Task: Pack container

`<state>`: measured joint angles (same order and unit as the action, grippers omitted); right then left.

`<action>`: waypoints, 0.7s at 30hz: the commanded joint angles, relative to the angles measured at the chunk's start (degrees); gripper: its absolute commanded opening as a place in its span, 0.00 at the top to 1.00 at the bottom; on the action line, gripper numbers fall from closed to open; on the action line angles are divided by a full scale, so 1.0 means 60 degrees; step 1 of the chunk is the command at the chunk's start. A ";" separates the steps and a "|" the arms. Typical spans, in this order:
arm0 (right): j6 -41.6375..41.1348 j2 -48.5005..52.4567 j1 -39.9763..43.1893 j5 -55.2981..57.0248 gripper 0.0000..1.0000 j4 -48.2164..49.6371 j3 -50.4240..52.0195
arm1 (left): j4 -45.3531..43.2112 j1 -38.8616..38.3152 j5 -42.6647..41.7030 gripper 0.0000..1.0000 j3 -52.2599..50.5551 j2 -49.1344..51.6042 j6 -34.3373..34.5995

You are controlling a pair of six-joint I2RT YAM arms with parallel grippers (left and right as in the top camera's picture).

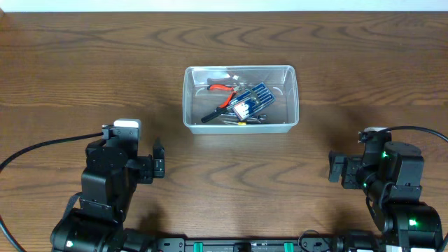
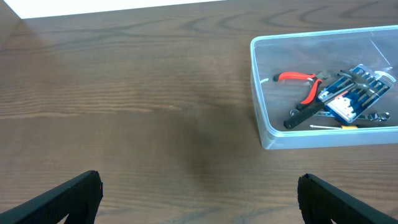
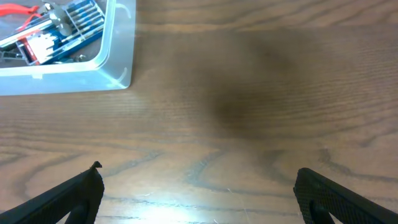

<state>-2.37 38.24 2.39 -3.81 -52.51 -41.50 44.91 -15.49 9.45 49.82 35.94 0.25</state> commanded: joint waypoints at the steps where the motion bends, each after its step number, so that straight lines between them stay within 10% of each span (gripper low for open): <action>1: -0.0098 -0.0007 -0.0084 0.0098 0.01 -0.0011 0.0051 | -0.0004 -0.0040 0.0149 0.02 -0.0073 0.0033 0.0157; 21: 0.1188 -0.5792 -0.0539 0.0845 0.01 0.0310 0.1647 | -0.0004 -0.0040 0.0149 0.02 -0.0073 0.0033 0.0157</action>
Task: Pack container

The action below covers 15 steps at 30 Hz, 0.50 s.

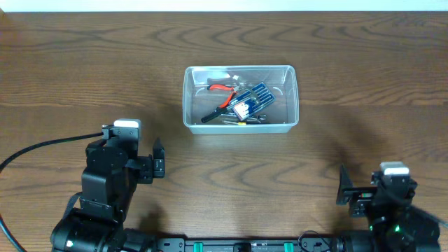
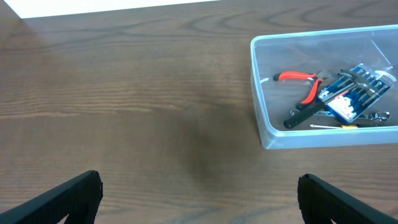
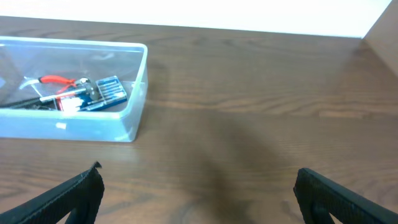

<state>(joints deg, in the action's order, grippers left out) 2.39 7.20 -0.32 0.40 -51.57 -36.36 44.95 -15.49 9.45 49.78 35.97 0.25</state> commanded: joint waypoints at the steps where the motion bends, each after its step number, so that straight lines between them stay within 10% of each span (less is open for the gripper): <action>1: 0.0397 -0.0856 -0.0087 -0.0004 0.01 0.0455 0.1137 | -0.0011 -0.0040 0.0149 0.02 -0.0066 0.0029 0.0157; 15: 0.0827 -0.1155 -0.1071 0.0860 0.01 0.8695 0.5901 | -0.0011 -0.0040 0.0149 0.02 -0.0066 0.0029 0.0157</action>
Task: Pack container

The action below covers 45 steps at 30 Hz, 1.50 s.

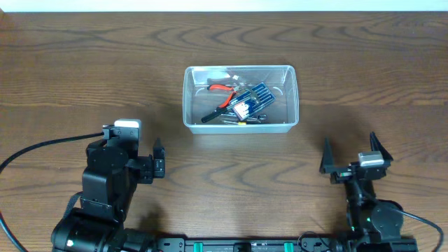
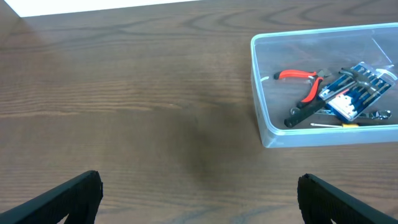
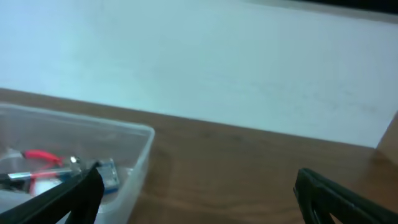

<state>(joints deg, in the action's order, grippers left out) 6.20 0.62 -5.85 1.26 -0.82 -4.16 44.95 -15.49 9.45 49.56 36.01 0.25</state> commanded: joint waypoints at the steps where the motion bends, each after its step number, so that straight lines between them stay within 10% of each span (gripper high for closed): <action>1: 0.0197 -0.0062 -0.0146 0.0831 0.01 0.0087 0.0648 | -0.0011 -0.0040 0.0149 0.02 -0.0029 0.0022 0.0157; 45: -0.0310 -0.0058 -0.0036 0.0036 0.01 -0.0561 0.0641 | 0.1475 0.0302 -0.0645 0.02 -0.0084 -0.0492 0.0160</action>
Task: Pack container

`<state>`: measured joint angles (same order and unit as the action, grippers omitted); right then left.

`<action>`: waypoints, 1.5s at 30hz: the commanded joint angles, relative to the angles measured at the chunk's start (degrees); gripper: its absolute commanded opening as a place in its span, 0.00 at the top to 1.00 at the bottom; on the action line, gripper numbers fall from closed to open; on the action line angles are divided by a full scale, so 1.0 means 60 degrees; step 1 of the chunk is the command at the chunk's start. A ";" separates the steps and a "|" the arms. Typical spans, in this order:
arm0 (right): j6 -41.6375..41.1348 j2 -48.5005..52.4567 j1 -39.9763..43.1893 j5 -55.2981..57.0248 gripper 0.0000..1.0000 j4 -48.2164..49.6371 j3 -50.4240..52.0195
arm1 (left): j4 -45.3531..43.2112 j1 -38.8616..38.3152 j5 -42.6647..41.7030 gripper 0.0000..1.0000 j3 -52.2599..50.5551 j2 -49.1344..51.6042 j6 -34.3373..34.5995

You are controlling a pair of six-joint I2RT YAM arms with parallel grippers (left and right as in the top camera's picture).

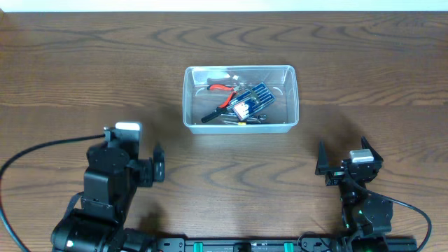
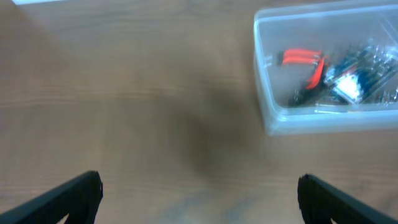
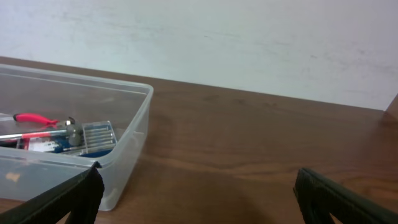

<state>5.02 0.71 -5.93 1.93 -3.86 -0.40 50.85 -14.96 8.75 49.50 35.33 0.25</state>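
Observation:
A clear plastic container (image 1: 241,127) stands at the table's middle back. In it lie red-handled pliers (image 1: 221,89), a blue screwdriver pack (image 1: 250,99) and a black-handled tool (image 1: 212,115). My left gripper (image 2: 199,190) is open over bare wood, near and left of the container (image 2: 323,121); this view is blurred. My right gripper (image 3: 199,183) is open and empty, low at the front right, facing the container's right end (image 3: 127,165). In the overhead view the right gripper (image 1: 344,157) stays well short of the container.
The wooden table (image 1: 84,63) spreads to both sides of the container. A white wall (image 3: 217,43) rises behind the far edge. The left arm (image 1: 110,183) and its cable (image 1: 42,149) take up the front left corner.
The left arm has shifted slightly toward the near edge and its view is now blurred. The right wrist view has tipped down to show more table, and the gripper sits slightly further left.
The right gripper first looked down at the table beside the container's right end. It then stood back near the front edge, and later tilted up toward the wall. The left arm stayed still until now. Both grippers stayed open and the container's contents did not change.

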 commanded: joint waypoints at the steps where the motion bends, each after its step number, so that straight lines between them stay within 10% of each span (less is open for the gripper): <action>1: -0.0113 -0.0073 -0.0022 -0.0076 0.01 -0.0055 0.0015 | 0.0772 0.0306 -0.0787 0.02 -0.0142 -0.0659 0.0160; 9: -0.0113 -0.0073 -0.0022 -0.0076 0.01 -0.0058 0.0015 | -0.1668 0.0725 -0.1315 0.02 -0.2583 -0.4003 0.0157; 22: -0.0113 -0.0073 -0.0022 -0.0076 0.01 -0.0058 0.0015 | -1.0087 0.1209 -0.1082 0.02 -0.8164 -0.5544 0.0222; 30: -0.0113 -0.0073 -0.0022 -0.0076 0.01 -0.0058 0.0015 | -0.8921 0.1355 -0.0481 0.02 -0.8211 -0.5876 0.0033; 45: -0.0113 -0.0073 -0.0022 -0.0076 0.01 -0.0055 0.0015 | -0.7989 0.1366 -0.3938 0.02 -0.8211 -0.5872 -0.1031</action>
<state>4.99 0.67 -5.93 1.85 -3.88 -0.40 1.26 -7.05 -8.80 1.26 0.58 -2.50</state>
